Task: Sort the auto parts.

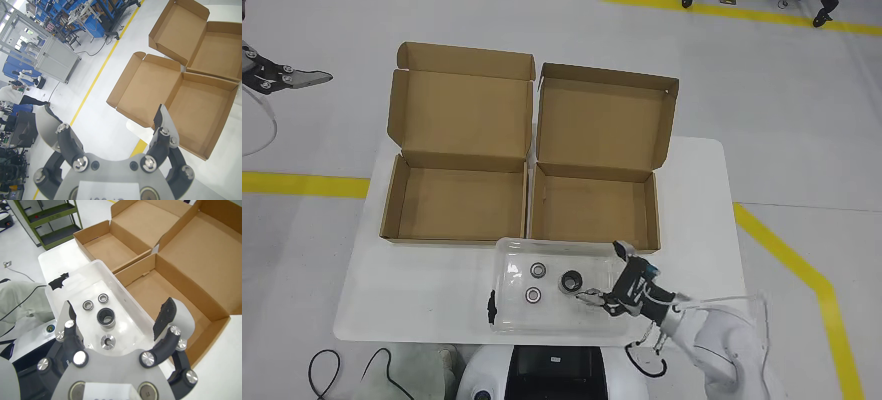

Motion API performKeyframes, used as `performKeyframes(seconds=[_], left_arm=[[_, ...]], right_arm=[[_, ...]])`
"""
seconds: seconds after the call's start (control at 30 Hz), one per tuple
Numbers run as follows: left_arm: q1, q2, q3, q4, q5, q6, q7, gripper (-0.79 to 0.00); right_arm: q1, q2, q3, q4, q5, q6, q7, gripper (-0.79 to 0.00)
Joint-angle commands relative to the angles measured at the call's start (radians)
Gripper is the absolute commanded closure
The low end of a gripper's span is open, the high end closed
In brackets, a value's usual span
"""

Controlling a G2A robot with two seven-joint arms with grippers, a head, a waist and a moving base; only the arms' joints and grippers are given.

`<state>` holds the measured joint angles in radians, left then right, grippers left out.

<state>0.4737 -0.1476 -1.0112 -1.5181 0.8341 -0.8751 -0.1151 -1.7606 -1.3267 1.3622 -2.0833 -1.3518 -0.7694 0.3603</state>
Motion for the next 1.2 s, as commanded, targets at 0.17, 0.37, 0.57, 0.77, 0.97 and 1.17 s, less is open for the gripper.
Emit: performKeyframes(seconds=[0.17, 0.37, 0.57, 0.77, 0.97, 1.17], left_arm=[[0.0, 0.0, 0.0, 0.0, 0.0, 0.0, 0.0, -0.785], [0.0, 0.0, 0.0, 0.0, 0.0, 0.0, 0.0, -0.785], [0.0, 0.0, 0.0, 0.0, 0.0, 0.0, 0.0, -0.785], [0.0, 0.0, 0.0, 0.0, 0.0, 0.0, 0.0, -0.785], [0.0, 0.0, 0.0, 0.0, 0.0, 0.0, 0.0, -0.785], [0.0, 0.0, 0.0, 0.0, 0.0, 0.0, 0.0, -0.785]], right_arm=[[0.073, 0.005, -0.055, 0.063, 0.04, -0.028, 0.043, -0.785], [0.073, 0.005, -0.055, 0.063, 0.04, -0.028, 0.043, -0.785], [0.073, 0.005, -0.055, 0.063, 0.04, -0.028, 0.043, -0.785], [0.098, 0.013, -0.083, 0.07, -0.014, -0.049, 0.063, -0.785], [0.136, 0.023, -0.113, 0.084, -0.039, -0.087, 0.084, -0.785], [0.164, 0.031, -0.138, 0.119, -0.054, -0.088, 0.11, -0.662]])
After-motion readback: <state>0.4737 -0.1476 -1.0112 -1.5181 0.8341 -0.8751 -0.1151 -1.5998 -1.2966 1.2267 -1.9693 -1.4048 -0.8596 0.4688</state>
